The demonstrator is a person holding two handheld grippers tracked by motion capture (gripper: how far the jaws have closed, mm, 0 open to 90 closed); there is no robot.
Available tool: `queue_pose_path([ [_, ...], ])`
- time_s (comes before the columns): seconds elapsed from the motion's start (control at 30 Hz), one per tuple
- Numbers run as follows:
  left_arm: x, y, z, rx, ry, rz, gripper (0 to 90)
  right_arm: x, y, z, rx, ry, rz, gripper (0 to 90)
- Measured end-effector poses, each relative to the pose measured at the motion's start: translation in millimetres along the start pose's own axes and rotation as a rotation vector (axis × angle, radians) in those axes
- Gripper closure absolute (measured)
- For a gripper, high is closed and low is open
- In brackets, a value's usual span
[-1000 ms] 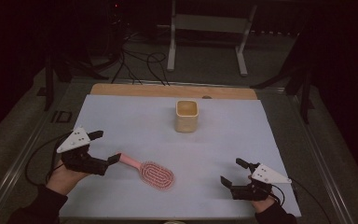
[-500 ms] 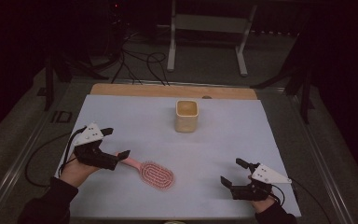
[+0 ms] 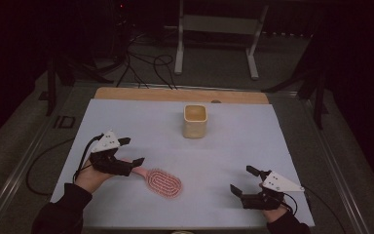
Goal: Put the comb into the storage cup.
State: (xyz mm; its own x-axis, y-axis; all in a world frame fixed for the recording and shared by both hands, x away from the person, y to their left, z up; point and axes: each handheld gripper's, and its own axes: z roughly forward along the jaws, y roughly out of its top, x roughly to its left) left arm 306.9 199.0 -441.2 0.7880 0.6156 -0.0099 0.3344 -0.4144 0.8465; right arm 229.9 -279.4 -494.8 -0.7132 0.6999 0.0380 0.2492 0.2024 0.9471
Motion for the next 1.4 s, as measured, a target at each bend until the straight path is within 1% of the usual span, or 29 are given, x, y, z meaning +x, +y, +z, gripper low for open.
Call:
queue_pose_path([
  [0.03, 0.0, 0.0, 0.0, 0.0, 0.0, 0.0, 16.0, 0.0, 0.0, 0.0, 0.0, 0.0, 0.0, 9.4],
  [0.07, 0.4, -2.3, 3.6, 0.008, -0.006, -0.004, 16.0, -0.5, -0.1, 0.0, 0.0, -0.001, 0.005, 9.4],
  [0.1, 1.2, -5.1, 7.9, 0.029, -0.001, -0.002, 21.2, -0.2, -0.3, 0.2, 0.003, 0.001, 0.002, 9.4],
  [0.13, 1.2, -5.1, 7.9, 0.029, -0.001, -0.002, 22.2, -0.2, -0.3, 0.2, 0.003, 0.001, 0.002, 9.4],
  [0.17, 2.7, -7.1, 10.8, 0.049, 0.006, -0.004, 22.2, -0.1, -0.2, 0.0, 0.001, 0.002, -0.003, 9.4],
  [0.2, 3.7, -8.6, 12.6, 0.055, 0.011, -0.008, 27.9, -0.2, -0.1, -0.1, 0.0, 0.002, 0.001, 9.4],
  [0.27, 6.1, -11.3, 15.3, 0.072, 0.021, -0.02, 33.1, -0.3, -0.4, -0.2, 0.003, 0.001, 0.007, 9.4],
  [0.33, 9.2, -13.6, 17.6, 0.088, 0.027, -0.027, 38.0, -0.1, -0.1, -0.3, -0.001, 0.002, -0.001, 9.4],
  [0.37, 11.2, -14.8, 18.5, 0.097, 0.026, -0.031, 41.8, 0.0, 0.0, -0.5, -0.002, 0.001, 0.001, 9.4],
  [0.43, 13.7, -17.1, 19.8, 0.109, 0.042, -0.034, 48.1, -0.4, -0.2, -0.4, 0.001, 0.002, 0.004, 9.4],
  [0.5, 15.8, -18.9, 21.6, 0.118, 0.048, -0.039, 54.6, -0.2, -0.3, -0.1, 0.003, 0.003, 0.0, 9.4],
  [0.57, 17.6, -20.4, 23.6, 0.139, 0.054, -0.034, 60.1, -0.2, -0.2, -0.1, 0.001, 0.003, -0.002, 9.4],
  [0.6, 18.4, -21.1, 24.2, 0.144, 0.055, -0.033, 62.2, -0.3, -0.4, 0.1, 0.002, 0.002, 0.004, 9.4],
  [0.63, 19.2, -21.7, 25.0, 0.147, 0.047, -0.033, 67.2, -0.3, -0.6, 0.1, 0.004, 0.003, 0.006, 9.4],
  [0.7, 20.2, -22.2, 26.6, 0.157, 0.047, -0.022, 72.3, 0.0, -0.3, -0.2, 0.002, 0.0, -0.003, 9.4],
  [0.8, 21.3, -22.4, 28.3, 0.168, 0.047, -0.019, 79.8, -0.2, 0.1, -0.7, -0.004, -0.002, 0.002, 9.4],
  [0.83, 22.7, -22.6, 30.2, 0.183, 0.047, -0.014, 84.4, -0.1, -0.2, -0.5, 0.0, 0.0, 0.002, 9.4],
  [0.9, 24.0, -22.4, 31.4, 0.192, 0.054, -0.011, 86.8, 0.3, 0.0, -0.6, -0.003, 0.0, -0.002, 9.4],
  [0.93, 24.0, -22.4, 31.4, 0.192, 0.054, -0.011, 89.4, 0.1, 0.1, -0.6, -0.003, 0.0, 0.0, 9.4],
  [1.0, 25.8, -22.5, 31.9, 0.195, 0.06, -0.014, 90.0, -0.1, -0.2, -0.4, -0.002, 0.003, 0.002, 9.4],
  [1.07, 27.7, -22.8, 32.9, 0.204, 0.053, -0.018, 90.0, 0.0, -0.3, -0.3, 0.001, 0.002, -0.001, 9.4],
  [1.17, 30.0, -23.8, 35.4, 0.235, 0.05, -0.016, 90.0, -0.2, -0.3, -0.6, 0.0, 0.002, 0.004, 9.4],
  [1.2, 30.0, -23.8, 35.4, 0.235, 0.05, -0.016, 90.0, -0.2, -0.3, -0.6, 0.0, 0.002, 0.004, 9.4],
  [1.23, 30.3, -24.4, 37.3, 0.251, 0.051, -0.007, 90.0, -0.1, -0.3, -0.5, -0.001, 0.001, -0.001, 9.4],
  [1.27, 30.3, -24.4, 37.3, 0.251, 0.051, -0.007, 90.0, -0.1, -0.3, -0.5, -0.001, 0.001, -0.001, 9.4],
  [1.33, 31.4, -25.6, 39.0, 0.268, 0.053, -0.007, 90.0, -0.1, -0.1, -0.5, -0.003, 0.002, 0.002, 9.4],
  [1.4, 33.3, -27.1, 40.3, 0.274, 0.05, -0.015, 90.0, -0.1, -0.6, -0.2, 0.003, 0.003, 0.006, 9.4],
])
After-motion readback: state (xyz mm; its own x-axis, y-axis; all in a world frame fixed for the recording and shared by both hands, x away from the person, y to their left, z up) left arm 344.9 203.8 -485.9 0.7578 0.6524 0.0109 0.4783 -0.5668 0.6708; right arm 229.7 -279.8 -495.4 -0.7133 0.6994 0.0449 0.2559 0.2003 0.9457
